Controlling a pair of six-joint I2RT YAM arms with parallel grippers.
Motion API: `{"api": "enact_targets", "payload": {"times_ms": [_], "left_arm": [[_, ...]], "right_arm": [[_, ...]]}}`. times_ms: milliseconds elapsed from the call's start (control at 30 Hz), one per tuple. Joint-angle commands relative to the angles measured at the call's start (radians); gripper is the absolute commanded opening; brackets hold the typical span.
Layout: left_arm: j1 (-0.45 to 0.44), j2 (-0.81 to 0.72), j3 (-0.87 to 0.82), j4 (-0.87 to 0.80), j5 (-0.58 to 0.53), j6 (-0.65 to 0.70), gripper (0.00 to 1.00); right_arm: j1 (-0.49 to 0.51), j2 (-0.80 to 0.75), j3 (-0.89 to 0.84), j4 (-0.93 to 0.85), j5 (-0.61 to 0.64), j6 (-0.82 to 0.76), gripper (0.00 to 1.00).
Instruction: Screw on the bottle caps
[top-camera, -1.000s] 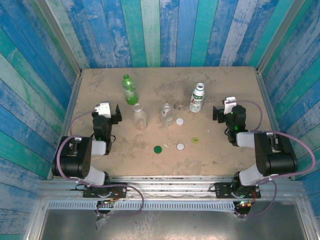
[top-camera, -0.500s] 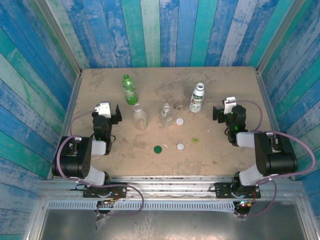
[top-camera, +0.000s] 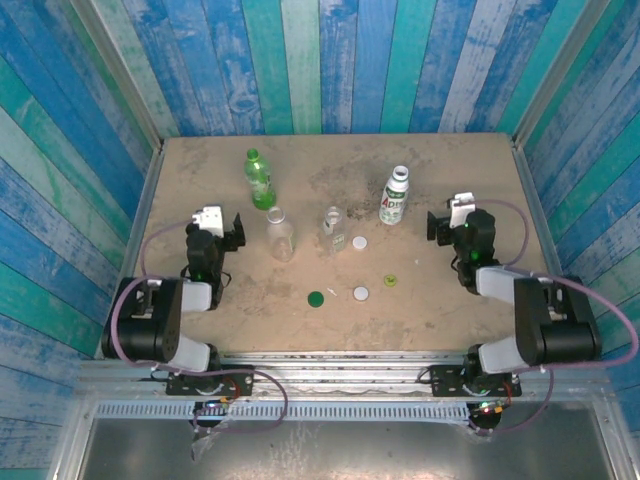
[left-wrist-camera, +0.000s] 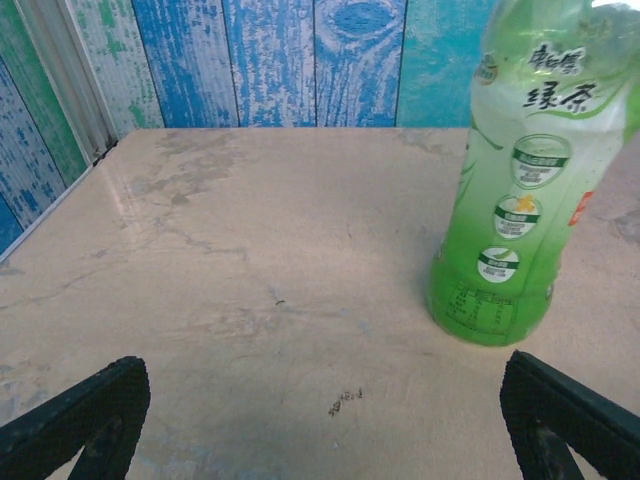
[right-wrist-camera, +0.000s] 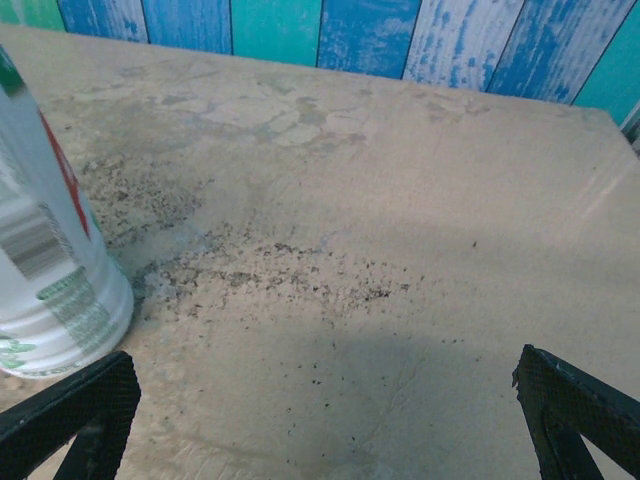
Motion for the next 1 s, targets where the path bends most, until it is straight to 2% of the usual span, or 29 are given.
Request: {"api": "enact_targets", "payload": {"times_ms": [0,133,300,400,567,667,800,900,967], "left_arm": [[-0.058,-0.152,0.012,-0.071,-0.061,0.060,0.94],[-0.137,-0.297,0.028,-0.175,-0.150,0.111,0.94],[-0.224,-0.490,-0.002,-0.270,-0.250,0.125,0.94],[-0.254,-0.605,-0.032,-0.322,-0.228,0.088,0.94],[-0.384,-0.678,-0.072,-0.366,-0.179,0.107,0.94],[-0.410,-0.724,-0.088,-0.409,-0.107,0.045,0.94],[-0.478,-0.806,-0.124,-0.479,-0.101,0.002,0.94],[-0.492,-0.875,-0.158,-0.504,-0.072,-0.027,0.94],[-0.494,-0.917,-0.180,-0.504,-0.061,-0.041,0.94]], "right_arm": [[0.068,-0.116,0.051,-0.166,0.051,-0.014,1.00],[0.181,-0.239,0.118,-0.338,0.133,-0.015,1.00],[0.312,-0.313,0.257,-0.586,0.106,0.004,1.00],[0.421,-0.298,0.348,-0.680,0.077,0.008,1.00],[0.669,-0.175,0.518,-0.745,0.145,0.022,1.00],[0.765,-0.053,0.645,-0.780,0.129,0.028,1.00],[0.847,0.102,0.802,-0.823,0.111,0.021,0.99],[0.860,0.199,0.892,-0.827,0.050,0.051,0.88],[0.860,0.261,0.948,-0.824,0.020,0.068,0.76]]}}
